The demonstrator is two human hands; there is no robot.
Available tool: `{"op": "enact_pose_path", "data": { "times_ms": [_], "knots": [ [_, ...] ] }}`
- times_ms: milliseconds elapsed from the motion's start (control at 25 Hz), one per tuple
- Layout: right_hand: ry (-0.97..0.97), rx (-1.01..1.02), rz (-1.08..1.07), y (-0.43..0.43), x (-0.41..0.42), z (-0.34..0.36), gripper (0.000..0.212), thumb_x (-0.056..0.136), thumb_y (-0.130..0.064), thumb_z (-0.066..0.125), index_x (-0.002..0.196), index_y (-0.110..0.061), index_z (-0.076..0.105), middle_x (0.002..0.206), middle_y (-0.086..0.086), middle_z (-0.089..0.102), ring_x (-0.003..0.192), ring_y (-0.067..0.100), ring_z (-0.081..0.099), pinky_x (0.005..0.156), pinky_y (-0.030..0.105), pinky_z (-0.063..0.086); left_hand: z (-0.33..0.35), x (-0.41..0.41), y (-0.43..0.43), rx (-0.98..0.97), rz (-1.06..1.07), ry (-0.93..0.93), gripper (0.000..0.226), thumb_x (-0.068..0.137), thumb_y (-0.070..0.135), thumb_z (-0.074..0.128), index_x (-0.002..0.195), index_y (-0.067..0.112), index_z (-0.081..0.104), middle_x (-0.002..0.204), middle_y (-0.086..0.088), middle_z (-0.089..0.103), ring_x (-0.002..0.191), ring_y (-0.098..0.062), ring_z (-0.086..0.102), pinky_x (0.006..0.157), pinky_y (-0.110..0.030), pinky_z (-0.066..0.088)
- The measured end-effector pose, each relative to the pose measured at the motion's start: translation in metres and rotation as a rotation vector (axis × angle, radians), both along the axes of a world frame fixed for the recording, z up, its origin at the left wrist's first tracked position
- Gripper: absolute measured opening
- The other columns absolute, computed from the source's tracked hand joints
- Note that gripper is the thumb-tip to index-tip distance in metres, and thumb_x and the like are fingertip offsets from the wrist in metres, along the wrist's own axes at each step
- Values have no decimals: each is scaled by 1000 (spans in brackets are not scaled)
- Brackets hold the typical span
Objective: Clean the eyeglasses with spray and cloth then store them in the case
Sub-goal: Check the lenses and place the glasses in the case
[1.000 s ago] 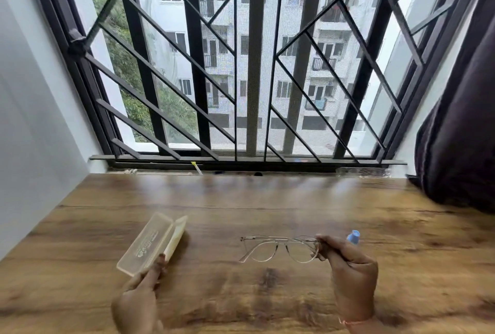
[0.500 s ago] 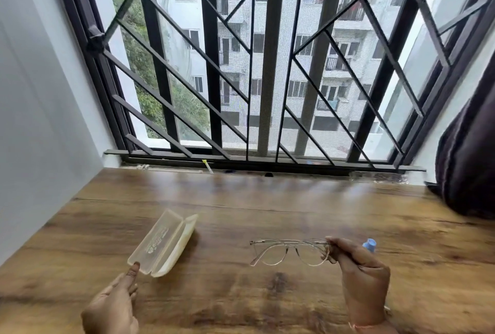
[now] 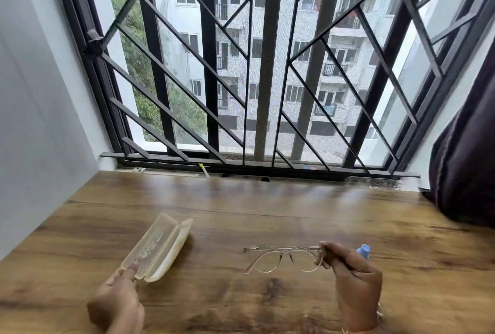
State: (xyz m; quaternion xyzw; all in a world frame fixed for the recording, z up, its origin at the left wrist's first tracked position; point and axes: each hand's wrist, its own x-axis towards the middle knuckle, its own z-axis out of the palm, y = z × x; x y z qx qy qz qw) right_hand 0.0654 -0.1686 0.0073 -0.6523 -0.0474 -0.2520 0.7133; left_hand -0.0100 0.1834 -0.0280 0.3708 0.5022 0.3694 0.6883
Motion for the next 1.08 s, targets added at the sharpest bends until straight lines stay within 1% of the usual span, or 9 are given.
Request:
{"op": "enact_pose_path", "data": {
  "times_ms": [120, 200, 320, 640, 720, 840, 920, 1000, 1080],
  "knots": [
    [2, 8, 10, 3, -1, 1, 53, 63, 23, 65, 76, -28, 77, 64, -3, 73, 56, 8, 63, 67, 11, 50, 0, 4, 2, -3, 46, 93, 46, 64, 15, 83, 105, 2, 66, 96, -25, 68, 47, -15, 60, 47, -18, 53],
    [-9, 20, 14, 6, -3, 1, 55, 63, 26, 63, 75, -25, 77, 62, -2, 72, 53, 7, 61, 64, 8, 48, 1, 7, 2, 28, 80, 167, 46, 59, 17, 85, 98, 0, 68, 86, -23, 69, 59, -22, 61, 61, -28, 57],
    [-12, 24, 19, 6, -5, 2, 56, 63, 27, 62, 75, -25, 77, 60, -1, 71, 51, 6, 60, 62, 8, 48, 3, 8, 1, 36, 115, 233, 39, 58, 16, 85, 91, 1, 70, 80, -21, 69, 61, -24, 62, 74, -39, 55],
    [33, -7, -12, 3, -9, 9, 54, 63, 23, 65, 74, -30, 77, 61, -5, 72, 52, 4, 61, 74, 2, 43, 6, 14, 2, 31, 122, 214, 15, 66, 7, 80, 77, 9, 70, 68, -11, 66, 49, -15, 55, 60, -28, 53],
    [46, -3, -17, 3, -10, 13, 57, 63, 22, 66, 74, -33, 77, 62, -7, 72, 54, 4, 62, 75, 4, 44, 14, 19, -1, 118, 75, 218, 23, 67, 10, 80, 88, 3, 72, 76, -13, 70, 51, -15, 56, 53, -20, 54],
    [37, 10, -31, 5, -12, 20, 59, 62, 24, 64, 73, -32, 76, 61, -12, 72, 55, -1, 63, 71, 1, 44, 37, 33, -12, 317, -67, 227, 26, 69, 14, 80, 92, 5, 72, 75, -3, 69, 47, -6, 55, 36, -4, 41],
    [46, 38, -22, 5, -13, 24, 60, 64, 26, 62, 69, -32, 76, 61, -11, 72, 55, 0, 63, 66, 5, 47, 56, 47, -21, 427, -143, 197, 24, 68, 18, 81, 88, 7, 74, 76, -7, 73, 53, -8, 64, 50, -13, 52],
    [49, 50, -22, 3, -15, 27, 60, 66, 25, 60, 69, -32, 76, 62, -9, 72, 57, 4, 65, 66, 10, 50, 80, 60, -34, 551, -206, 124, 25, 66, 19, 81, 87, 9, 74, 77, -12, 73, 69, -20, 70, 67, -31, 56],
    [41, 35, -43, 2, -17, 33, 60, 66, 24, 62, 70, -34, 76, 66, -8, 73, 61, 8, 65, 67, 13, 52, 105, 72, -50, 727, -273, 27, 24, 66, 17, 80, 88, 11, 75, 76, -13, 74, 70, -17, 68, 71, -34, 56]
  ]
}}
